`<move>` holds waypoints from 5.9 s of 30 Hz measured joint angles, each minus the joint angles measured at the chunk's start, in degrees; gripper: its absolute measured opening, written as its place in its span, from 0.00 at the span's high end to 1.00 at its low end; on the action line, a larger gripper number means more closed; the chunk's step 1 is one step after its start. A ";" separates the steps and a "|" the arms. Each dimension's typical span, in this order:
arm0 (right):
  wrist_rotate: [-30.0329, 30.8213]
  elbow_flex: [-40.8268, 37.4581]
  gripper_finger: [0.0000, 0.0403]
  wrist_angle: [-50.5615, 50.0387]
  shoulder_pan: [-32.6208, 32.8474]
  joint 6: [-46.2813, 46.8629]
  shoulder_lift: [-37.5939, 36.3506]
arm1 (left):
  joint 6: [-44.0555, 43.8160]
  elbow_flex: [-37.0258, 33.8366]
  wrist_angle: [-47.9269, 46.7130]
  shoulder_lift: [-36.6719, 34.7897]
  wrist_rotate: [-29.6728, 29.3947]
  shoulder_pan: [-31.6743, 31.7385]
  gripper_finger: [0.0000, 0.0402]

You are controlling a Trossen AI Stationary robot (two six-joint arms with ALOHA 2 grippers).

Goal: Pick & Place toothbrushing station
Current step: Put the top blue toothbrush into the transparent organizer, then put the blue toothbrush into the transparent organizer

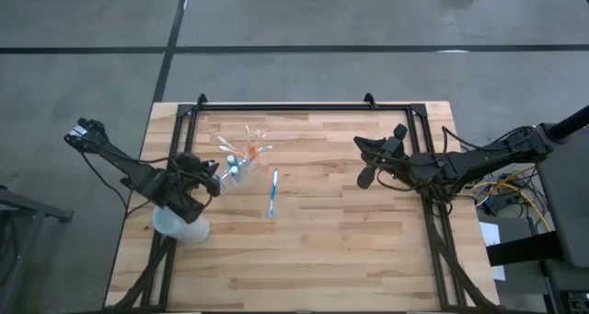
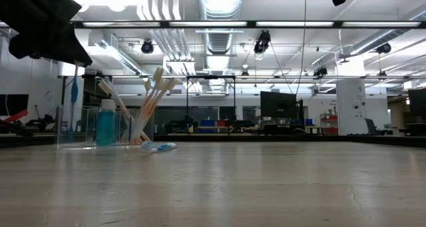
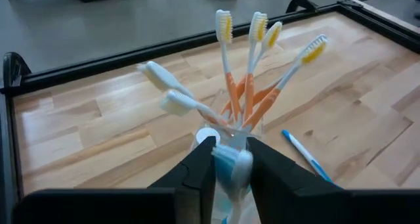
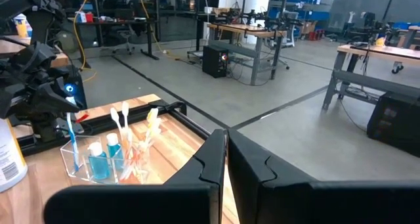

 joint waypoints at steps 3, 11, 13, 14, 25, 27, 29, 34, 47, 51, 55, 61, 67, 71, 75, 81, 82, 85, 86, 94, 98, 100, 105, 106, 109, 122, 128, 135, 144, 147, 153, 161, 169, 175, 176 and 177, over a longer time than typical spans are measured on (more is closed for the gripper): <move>0.00 0.00 0.97 -0.01 0.00 -0.04 0.00 | -0.03 0.30 0.03 -0.13 -0.37 0.00 0.74; 0.00 0.01 0.97 0.00 0.00 -0.02 0.00 | 1.02 2.46 0.32 -0.35 -0.52 0.00 0.58; 0.00 0.00 0.97 -0.02 0.00 -0.01 0.00 | 4.85 4.16 0.38 -0.39 -2.26 0.00 0.55; 0.00 0.00 0.97 0.00 0.00 0.02 0.00 | 7.41 5.18 0.35 -0.39 -3.09 0.00 0.55; 0.01 0.00 0.97 -0.01 0.00 -0.04 0.00 | 25.34 20.19 3.95 0.68 -2.74 0.07 0.54; 0.00 0.00 0.97 -0.02 0.00 0.02 0.00 | 28.66 22.05 7.41 1.92 -2.25 0.41 0.54; 0.00 0.00 0.97 0.00 0.00 -0.02 0.00 | 30.19 23.55 9.78 3.56 -2.02 1.19 0.53; 0.00 0.00 0.97 -0.02 0.00 -0.04 0.00 | 29.83 27.39 10.86 9.15 4.10 3.25 0.54; 0.01 0.00 0.97 0.00 0.00 -0.02 0.00 | 8.38 28.45 11.74 17.27 25.25 12.93 0.54; 0.01 0.00 0.97 -0.02 0.00 0.01 0.00 | 9.81 28.24 16.49 21.28 34.67 16.39 0.54; 0.02 0.02 0.97 0.00 0.00 0.02 0.00 | 12.77 28.28 19.91 26.73 35.85 17.01 0.54; 0.01 0.00 0.97 0.00 0.00 -0.04 -0.02 | 12.06 28.33 21.68 33.94 40.94 16.40 0.54; 0.02 0.02 0.97 0.00 0.02 0.01 -0.02 | 10.30 28.19 24.74 39.69 43.81 13.96 0.54; 0.02 0.02 0.97 0.00 0.00 -0.02 -0.02 | 12.69 28.15 28.67 42.31 32.48 8.38 0.54; 0.02 0.02 0.97 0.00 0.01 -0.04 -0.02 | 5.67 28.13 28.77 44.69 14.28 1.96 0.54; 0.02 0.02 0.97 0.00 0.01 0.04 -0.02 | 2.73 28.62 32.83 49.59 9.61 -0.04 0.54; 0.02 0.02 0.97 -0.01 0.01 0.03 -0.02 | 2.72 29.06 33.23 50.68 9.21 0.07 0.54; 0.02 0.02 0.97 -0.01 0.01 -0.01 -0.02 | 2.76 30.66 33.27 54.66 6.61 0.11 0.54; 0.02 0.02 0.97 0.00 0.00 0.04 -0.02 | 2.71 31.13 33.13 55.98 5.51 0.09 0.54; 0.02 0.02 0.97 0.00 0.00 -0.01 -0.02 | -3.02 31.32 31.05 61.40 5.01 -3.05 0.54; 0.02 0.02 0.97 0.00 0.02 -0.02 -0.02 | -3.38 31.00 29.52 63.11 4.48 -4.24 0.54; 0.01 0.02 0.97 0.01 0.01 0.00 -0.02 | -3.18 30.88 29.44 64.61 4.12 -4.26 0.54; 0.02 0.02 0.97 -0.02 0.00 -0.02 -0.02 | -1.55 30.86 29.33 67.09 0.38 -4.26 0.54; 0.02 0.02 0.97 -0.02 0.02 -0.04 -0.02 | -1.40 30.86 29.02 67.41 -0.19 -4.25 0.54; 0.02 0.02 0.97 -0.02 0.01 0.00 -0.02 | -1.49 30.84 28.39 67.97 -1.05 -3.96 0.54; 0.01 0.02 0.97 -0.02 0.00 0.02 -0.02 | -9.22 29.24 28.04 68.59 1.07 -0.95 0.54; 0.02 0.02 0.97 -0.02 0.01 -0.04 -0.02 | -10.54 29.00 28.53 68.58 4.17 0.16 0.54; 0.02 0.02 0.97 -0.02 0.02 0.04 -0.02 | -10.47 28.37 29.33 68.57 7.16 0.40 0.55; 0.02 0.02 0.97 -0.01 0.00 0.04 -0.02 | -14.21 25.94 32.99 68.41 7.34 0.46 0.69; 0.01 0.02 0.97 -0.01 0.00 -0.03 -0.02 | -14.20 25.94 33.08 68.41 7.64 0.46 0.78; 0.02 0.02 0.97 -0.01 0.01 0.02 -0.02 | -12.92 25.94 33.46 68.41 8.06 0.46 0.89; 0.02 0.02 0.97 -0.02 0.00 0.00 -0.02 | -11.56 25.94 33.64 68.41 8.35 0.46 0.90; 0.02 0.02 0.97 0.00 0.00 -0.04 -0.02 | 0.19 27.10 31.30 63.44 16.85 0.71 0.90; 0.02 0.02 0.97 0.02 0.00 0.00 -0.02 | 7.45 27.50 24.78 54.74 25.38 1.74 0.90; 0.02 0.02 0.97 -0.01 0.01 0.03 -0.02 | 7.78 27.50 23.29 52.91 26.83 1.87 0.90; 0.01 0.02 0.97 -0.02 0.01 0.01 -0.02 | 7.85 27.64 21.37 51.10 28.27 2.12 0.90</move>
